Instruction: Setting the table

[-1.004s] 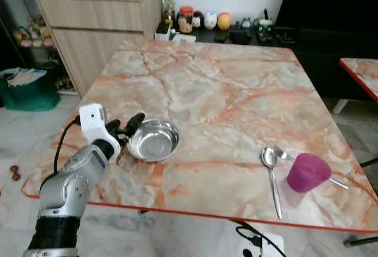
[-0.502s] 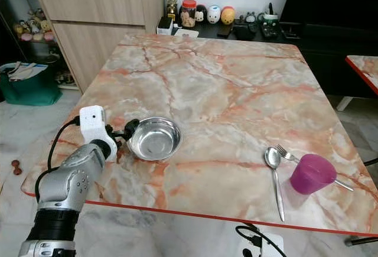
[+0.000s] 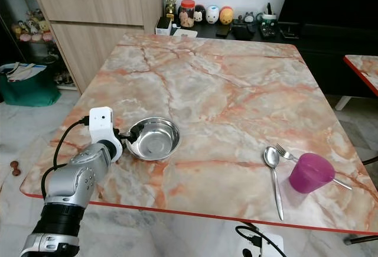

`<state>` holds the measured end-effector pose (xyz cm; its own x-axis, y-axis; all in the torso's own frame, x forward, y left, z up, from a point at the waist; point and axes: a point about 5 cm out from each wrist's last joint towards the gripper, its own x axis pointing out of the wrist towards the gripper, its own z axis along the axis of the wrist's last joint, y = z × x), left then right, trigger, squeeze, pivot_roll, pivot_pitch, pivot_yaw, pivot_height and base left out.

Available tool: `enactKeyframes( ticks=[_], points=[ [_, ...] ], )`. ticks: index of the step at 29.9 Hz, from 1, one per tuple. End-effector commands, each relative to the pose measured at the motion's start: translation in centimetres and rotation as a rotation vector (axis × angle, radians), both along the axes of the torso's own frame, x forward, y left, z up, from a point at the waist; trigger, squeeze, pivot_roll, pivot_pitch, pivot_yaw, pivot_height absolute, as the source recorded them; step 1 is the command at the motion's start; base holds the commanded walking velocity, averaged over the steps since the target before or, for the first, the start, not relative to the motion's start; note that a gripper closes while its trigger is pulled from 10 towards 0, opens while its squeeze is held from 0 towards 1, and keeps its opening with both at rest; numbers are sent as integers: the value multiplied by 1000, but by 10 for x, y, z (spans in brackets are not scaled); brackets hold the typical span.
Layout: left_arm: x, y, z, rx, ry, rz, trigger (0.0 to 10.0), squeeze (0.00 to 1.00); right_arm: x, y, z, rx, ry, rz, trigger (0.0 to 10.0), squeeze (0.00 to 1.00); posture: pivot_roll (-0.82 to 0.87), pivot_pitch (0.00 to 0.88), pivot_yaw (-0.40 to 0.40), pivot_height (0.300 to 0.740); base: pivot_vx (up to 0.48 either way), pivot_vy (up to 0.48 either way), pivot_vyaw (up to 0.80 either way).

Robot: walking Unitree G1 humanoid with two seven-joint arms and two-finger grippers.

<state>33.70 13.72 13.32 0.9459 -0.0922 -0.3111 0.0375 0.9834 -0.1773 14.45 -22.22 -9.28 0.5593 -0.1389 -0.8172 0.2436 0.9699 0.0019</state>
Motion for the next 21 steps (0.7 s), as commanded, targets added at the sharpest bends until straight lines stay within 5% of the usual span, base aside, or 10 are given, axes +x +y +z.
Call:
enactKeyframes(
  ticks=[1,21],
  points=[
    [4,1,2,26,-1,18,10000,0,0,-1,0,0,1,-14,10000,0,125,0,-44,740,0,0,0],
    [3,-8,-14,37,94,-46,10000,0,-2,-1,-1,6,5,-14,10000,0,116,0,-41,740,0,0,0]
  ],
)
